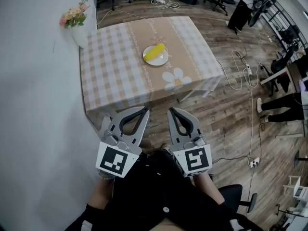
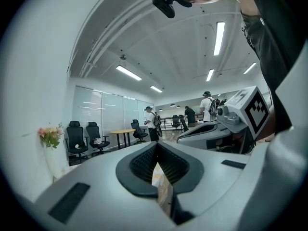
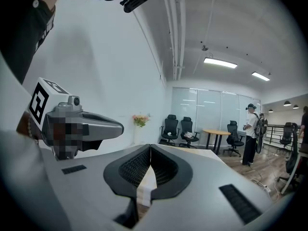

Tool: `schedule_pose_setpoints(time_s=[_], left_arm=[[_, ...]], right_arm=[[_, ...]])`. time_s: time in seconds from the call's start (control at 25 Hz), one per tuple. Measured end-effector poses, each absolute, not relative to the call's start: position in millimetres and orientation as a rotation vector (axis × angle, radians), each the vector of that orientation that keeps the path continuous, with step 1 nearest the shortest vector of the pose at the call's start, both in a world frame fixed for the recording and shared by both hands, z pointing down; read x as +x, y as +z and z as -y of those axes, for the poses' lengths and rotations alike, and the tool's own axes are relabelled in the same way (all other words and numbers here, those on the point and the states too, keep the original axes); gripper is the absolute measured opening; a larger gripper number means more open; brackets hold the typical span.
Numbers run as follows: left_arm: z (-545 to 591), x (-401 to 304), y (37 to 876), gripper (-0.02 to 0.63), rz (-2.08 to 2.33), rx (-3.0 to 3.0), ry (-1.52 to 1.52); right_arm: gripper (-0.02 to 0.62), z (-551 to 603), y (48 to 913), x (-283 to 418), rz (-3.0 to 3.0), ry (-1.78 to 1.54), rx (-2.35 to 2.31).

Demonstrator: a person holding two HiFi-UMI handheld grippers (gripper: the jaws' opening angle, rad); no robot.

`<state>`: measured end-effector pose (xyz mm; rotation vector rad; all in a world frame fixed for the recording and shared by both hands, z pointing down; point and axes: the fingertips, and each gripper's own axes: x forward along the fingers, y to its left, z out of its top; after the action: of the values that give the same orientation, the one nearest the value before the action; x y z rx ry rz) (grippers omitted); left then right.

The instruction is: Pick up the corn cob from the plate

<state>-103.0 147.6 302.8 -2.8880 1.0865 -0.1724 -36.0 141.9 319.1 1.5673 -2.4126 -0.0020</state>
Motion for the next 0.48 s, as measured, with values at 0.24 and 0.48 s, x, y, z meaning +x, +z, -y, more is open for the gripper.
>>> schedule_pose_setpoints(time_s=[0.24, 0.48], left_arm=[[-145.9, -104.9, 306.0, 0.012, -1.096, -2.892, -0.174], [-144.8, -112.3, 309.6, 0.014, -1.100, -2.881, -0.177]], right_arm=[[0.040, -138.7, 321.9, -33.8, 2.418, -0.009, 1.571], [0.040, -138.9, 325.6, -44.8, 2.425, -0.006, 1.558]])
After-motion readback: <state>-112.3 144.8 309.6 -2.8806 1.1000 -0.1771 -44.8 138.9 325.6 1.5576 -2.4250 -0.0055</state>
